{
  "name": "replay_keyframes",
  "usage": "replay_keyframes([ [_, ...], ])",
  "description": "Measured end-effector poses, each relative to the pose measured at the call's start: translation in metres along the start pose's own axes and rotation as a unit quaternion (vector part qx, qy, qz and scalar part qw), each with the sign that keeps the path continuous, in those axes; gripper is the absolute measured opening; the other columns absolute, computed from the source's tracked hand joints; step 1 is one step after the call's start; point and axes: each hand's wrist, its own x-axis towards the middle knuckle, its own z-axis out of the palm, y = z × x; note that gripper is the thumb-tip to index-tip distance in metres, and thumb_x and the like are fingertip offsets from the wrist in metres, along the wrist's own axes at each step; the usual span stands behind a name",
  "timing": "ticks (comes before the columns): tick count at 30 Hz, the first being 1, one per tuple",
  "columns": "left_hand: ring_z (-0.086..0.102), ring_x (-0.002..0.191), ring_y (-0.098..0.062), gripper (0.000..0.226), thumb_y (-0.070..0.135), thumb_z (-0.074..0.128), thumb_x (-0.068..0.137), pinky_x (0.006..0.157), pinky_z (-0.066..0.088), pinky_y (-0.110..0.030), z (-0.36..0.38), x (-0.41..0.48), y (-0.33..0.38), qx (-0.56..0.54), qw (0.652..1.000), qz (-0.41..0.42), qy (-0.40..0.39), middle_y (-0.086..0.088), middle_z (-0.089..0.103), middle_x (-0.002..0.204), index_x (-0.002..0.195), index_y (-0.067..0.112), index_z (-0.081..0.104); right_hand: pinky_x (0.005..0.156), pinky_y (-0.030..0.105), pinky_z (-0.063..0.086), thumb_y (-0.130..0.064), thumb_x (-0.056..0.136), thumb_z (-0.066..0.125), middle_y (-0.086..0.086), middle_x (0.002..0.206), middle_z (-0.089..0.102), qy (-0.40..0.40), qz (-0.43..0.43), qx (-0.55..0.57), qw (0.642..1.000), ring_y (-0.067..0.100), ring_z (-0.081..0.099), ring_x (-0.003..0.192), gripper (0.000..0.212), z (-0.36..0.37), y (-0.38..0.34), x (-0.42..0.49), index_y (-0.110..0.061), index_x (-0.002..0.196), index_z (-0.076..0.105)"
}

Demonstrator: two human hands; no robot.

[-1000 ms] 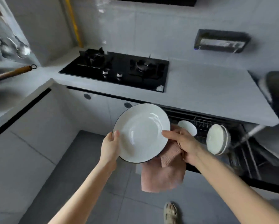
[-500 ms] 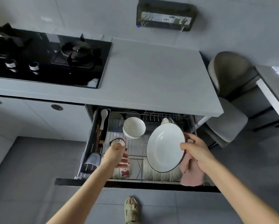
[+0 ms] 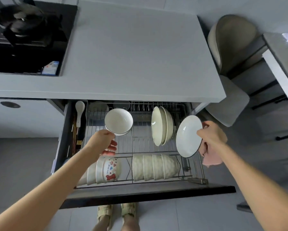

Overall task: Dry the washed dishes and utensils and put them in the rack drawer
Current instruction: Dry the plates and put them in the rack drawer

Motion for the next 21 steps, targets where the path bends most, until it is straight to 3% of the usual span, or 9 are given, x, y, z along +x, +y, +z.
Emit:
replay_keyframes([
  [3, 0.062, 0.069, -0.024, 0.018, 0.009, 0.045, 0.097, 0.043, 0.054, -0.024, 0.006, 0.016, 0.009, 0.005, 1.000, -0.006, 0.001, -0.017, 0.063, 0.087, 0.106, 0.001, 0.058, 0.069, 0.028, 0.043, -0.015, 0.073, 0.058, 0.002, 0.095, 0.066, 0.013, -0.015, -0.041, 0.999, 0.026, 0.056, 0.082, 0.041, 0.026, -0.002, 0.026, -0.024, 0.113, 0.058],
  [6, 0.061, 0.067, -0.023, 0.017, 0.007, 0.044, 0.096, 0.044, 0.055, -0.025, 0.010, 0.033, 0.016, 0.018, 1.000, -0.005, 0.004, -0.017, 0.062, 0.088, 0.107, 0.001, 0.057, 0.074, 0.031, 0.044, -0.013, 0.076, 0.058, 0.008, 0.104, 0.068, 0.027, -0.040, -0.068, 0.996, 0.033, 0.061, 0.096, 0.047, 0.052, -0.006, 0.052, -0.019, 0.122, 0.056],
  [14, 0.062, 0.068, -0.023, 0.015, 0.006, 0.045, 0.096, 0.042, 0.054, -0.023, 0.010, 0.068, 0.016, 0.035, 0.999, -0.026, 0.015, -0.015, 0.062, 0.087, 0.105, 0.004, 0.057, 0.066, 0.029, 0.043, -0.011, 0.076, 0.057, 0.013, 0.094, 0.069, 0.020, -0.095, -0.138, 0.986, 0.035, 0.064, 0.091, 0.032, 0.105, -0.035, 0.091, -0.012, 0.108, 0.059],
  [18, 0.064, 0.071, -0.024, 0.018, -0.002, 0.042, 0.094, 0.044, 0.055, -0.025, 0.006, 0.081, 0.009, 0.043, 0.998, -0.048, 0.016, -0.017, 0.063, 0.090, 0.099, 0.004, 0.059, 0.071, 0.030, 0.045, -0.010, 0.079, 0.057, 0.012, 0.101, 0.069, -0.003, -0.107, -0.127, 0.986, 0.033, 0.064, 0.097, 0.043, 0.117, -0.042, 0.099, -0.013, 0.121, 0.057],
  [21, 0.063, 0.070, -0.024, 0.022, -0.005, 0.040, 0.093, 0.042, 0.054, -0.024, 0.005, 0.085, 0.004, 0.043, 0.997, -0.060, 0.018, -0.016, 0.062, 0.087, 0.098, 0.004, 0.059, 0.085, 0.032, 0.050, -0.012, 0.082, 0.056, 0.009, 0.118, 0.066, -0.051, -0.114, -0.088, 0.988, 0.030, 0.061, 0.108, 0.055, 0.118, -0.040, 0.106, -0.016, 0.136, 0.049],
])
